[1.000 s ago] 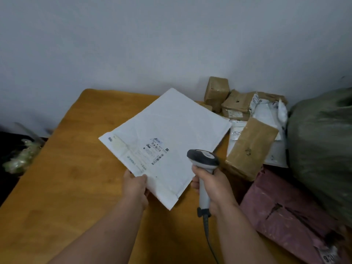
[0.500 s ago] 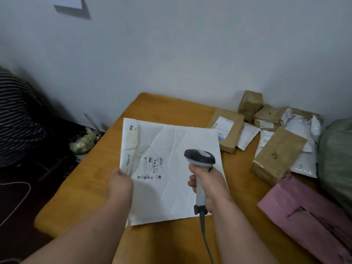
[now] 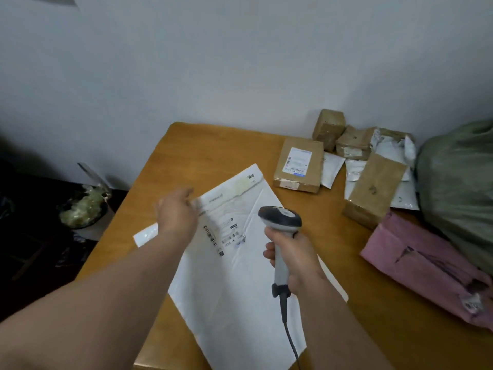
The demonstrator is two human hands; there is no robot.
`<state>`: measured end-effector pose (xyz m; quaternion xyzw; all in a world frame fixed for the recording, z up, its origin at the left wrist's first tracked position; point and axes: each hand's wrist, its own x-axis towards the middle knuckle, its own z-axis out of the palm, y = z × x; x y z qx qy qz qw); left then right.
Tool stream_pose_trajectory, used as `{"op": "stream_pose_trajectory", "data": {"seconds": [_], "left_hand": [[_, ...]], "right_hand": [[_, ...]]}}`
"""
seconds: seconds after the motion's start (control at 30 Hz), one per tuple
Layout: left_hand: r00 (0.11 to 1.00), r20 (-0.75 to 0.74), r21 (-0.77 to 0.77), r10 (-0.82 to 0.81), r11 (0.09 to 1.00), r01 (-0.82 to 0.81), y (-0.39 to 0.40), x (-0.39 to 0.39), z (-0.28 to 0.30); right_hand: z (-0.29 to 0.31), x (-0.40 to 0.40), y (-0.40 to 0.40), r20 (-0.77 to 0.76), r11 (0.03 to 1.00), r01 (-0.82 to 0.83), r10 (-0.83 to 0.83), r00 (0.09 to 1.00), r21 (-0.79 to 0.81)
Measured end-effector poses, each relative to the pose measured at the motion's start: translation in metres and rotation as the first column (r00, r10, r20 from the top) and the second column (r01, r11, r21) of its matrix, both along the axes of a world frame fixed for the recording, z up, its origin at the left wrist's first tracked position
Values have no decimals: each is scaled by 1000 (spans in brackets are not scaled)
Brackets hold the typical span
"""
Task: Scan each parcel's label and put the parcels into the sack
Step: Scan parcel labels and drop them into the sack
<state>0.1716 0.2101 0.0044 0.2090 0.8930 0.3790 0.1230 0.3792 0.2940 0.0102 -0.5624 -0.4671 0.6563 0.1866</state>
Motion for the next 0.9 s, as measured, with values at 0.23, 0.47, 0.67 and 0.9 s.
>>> {"op": "stream_pose_trajectory", "data": {"seconds": [0.23,0.47,0.67,0.9], "left_hand": [[998,-32,-278,-51,960,40,-25,14,-49],[901,239,-574,-362,696,432,-81,67,-107],[925,361,-388,122,921,30,-73,75,-101],[762,532,-226,369,929,-292,-63,95,-115]], "right_hand": [[-22,-13,-23,34,995,70,-68,997,-68],[-22,-9,-16,56,997,52,-49,997,-57],[-35,23,-9,84,994,57,-49,995,-92],[-43,38,-9,93,990,-44,57,994,-137]]}}
